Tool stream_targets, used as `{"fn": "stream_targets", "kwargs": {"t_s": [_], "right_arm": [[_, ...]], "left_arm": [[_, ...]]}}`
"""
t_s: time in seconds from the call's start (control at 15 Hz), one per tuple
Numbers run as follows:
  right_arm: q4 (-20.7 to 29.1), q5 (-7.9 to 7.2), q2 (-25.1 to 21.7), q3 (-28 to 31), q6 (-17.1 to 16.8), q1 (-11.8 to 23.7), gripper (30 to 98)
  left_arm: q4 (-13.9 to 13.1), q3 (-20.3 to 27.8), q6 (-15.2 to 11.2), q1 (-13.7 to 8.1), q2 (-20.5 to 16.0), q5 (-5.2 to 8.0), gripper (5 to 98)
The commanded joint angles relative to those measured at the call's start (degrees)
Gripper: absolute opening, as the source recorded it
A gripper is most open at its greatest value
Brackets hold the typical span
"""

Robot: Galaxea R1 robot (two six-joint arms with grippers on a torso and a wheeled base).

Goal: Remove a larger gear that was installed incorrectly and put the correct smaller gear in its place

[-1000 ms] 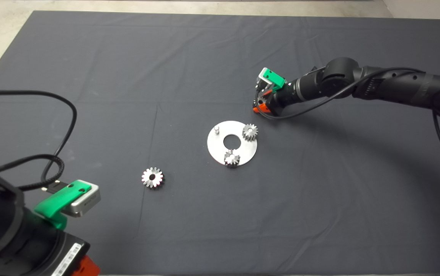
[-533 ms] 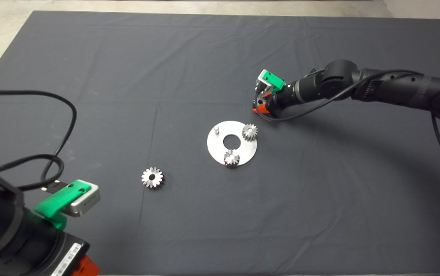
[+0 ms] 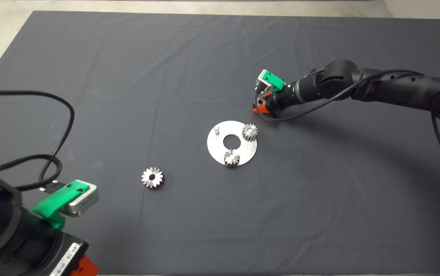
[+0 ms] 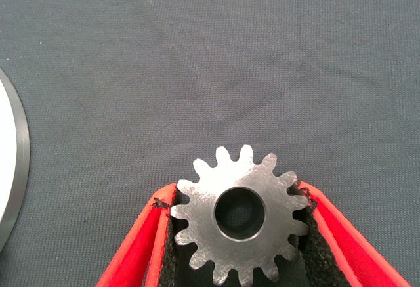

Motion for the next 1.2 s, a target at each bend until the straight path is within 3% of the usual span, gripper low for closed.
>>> {"fn": "stream_targets", "kwargs": {"t_s": [0.0,0.13,0.27,0.53,0.67,0.87,1.13], "right_arm": [[-1.51,-0.34,-0.09,0.84,0.45,3.04,41.3],[-1.42,-0.43,-0.01,0.84,0.62,4.03,41.1],[-0.3,-0.78,0.08,0.84,1.35,5.76,40.3],[4.45,-3.86,0.96,0.84,1.94,8.88,39.2],[7.0,-5.88,1.83,0.84,2.46,9.06,39.1],[7.1,-12.0,5.82,0.13,6.04,11.13,39.0],[7.19,-14.13,7.97,1.09,8.17,11.43,39.0]], "left_arm": [[-1.13,-0.26,0.0,-0.7,-0.33,0.06,73.3],[-1.13,-0.43,-0.28,-0.61,-1.76,0.23,73.3],[-1.13,-0.72,-0.18,-0.61,-5.52,0.06,73.3],[-1.13,-0.43,-0.44,-0.61,-5.91,0.41,73.3],[-0.78,-0.61,-0.44,-0.61,-5.9,1.29,73.3],[-0.78,-0.43,-0.44,-0.61,-5.73,1.29,73.3],[-0.78,-0.43,-0.27,-0.53,-5.64,1.29,73.3]]}}
